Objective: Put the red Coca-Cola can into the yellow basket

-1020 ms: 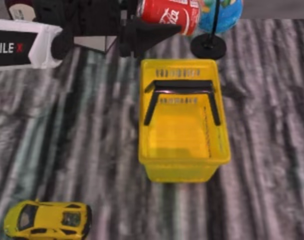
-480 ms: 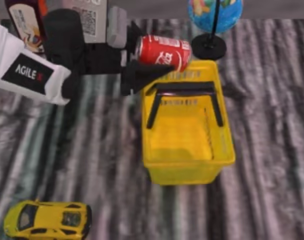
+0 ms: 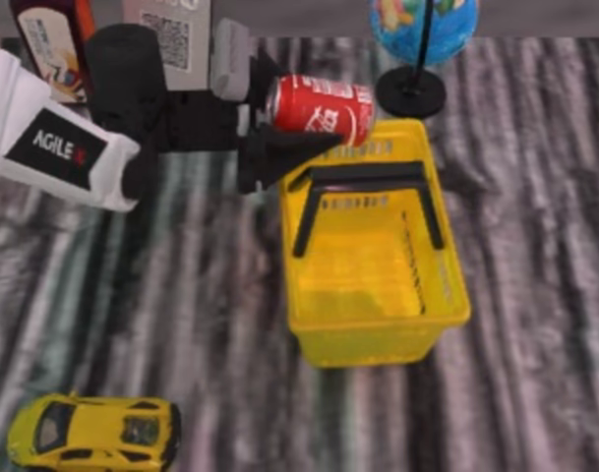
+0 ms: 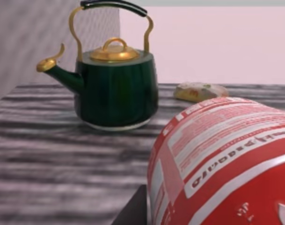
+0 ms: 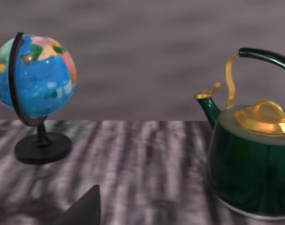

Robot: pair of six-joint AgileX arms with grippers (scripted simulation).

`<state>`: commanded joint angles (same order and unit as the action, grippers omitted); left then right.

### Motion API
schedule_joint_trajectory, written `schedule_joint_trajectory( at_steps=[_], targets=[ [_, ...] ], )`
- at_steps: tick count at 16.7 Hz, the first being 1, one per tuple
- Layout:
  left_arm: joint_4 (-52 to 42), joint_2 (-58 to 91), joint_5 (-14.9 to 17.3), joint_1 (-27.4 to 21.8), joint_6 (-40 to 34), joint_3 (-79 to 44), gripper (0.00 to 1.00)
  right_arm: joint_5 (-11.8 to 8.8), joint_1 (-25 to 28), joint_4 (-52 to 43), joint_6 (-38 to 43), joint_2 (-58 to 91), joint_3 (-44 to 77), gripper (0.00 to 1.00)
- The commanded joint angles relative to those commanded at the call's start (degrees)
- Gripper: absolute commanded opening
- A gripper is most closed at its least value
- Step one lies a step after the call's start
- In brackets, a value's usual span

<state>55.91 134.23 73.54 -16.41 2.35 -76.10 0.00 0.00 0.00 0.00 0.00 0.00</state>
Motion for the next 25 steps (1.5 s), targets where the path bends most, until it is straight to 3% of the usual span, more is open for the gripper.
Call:
schedule_joint_trajectory(
  at_steps=[10, 21, 25],
  targets=[
    [0.0, 0.0, 0.0, 0.0, 0.0, 0.0, 0.98, 0.0, 0.0, 0.0, 0.0, 0.0, 0.0, 1.0],
    [-0.42, -0.74, -0.48, -0.08, -0.18, 0.21, 1.0, -0.04, 0.25, -0.52, -0.35, 0.56, 0.57, 1.0],
    [-4.45, -9.05, -5.72, 1.73, -2.79, 3.95, 1.0, -0.2, 3.36, -7.6, -5.15, 8.84, 8.87, 1.0]
  ],
)
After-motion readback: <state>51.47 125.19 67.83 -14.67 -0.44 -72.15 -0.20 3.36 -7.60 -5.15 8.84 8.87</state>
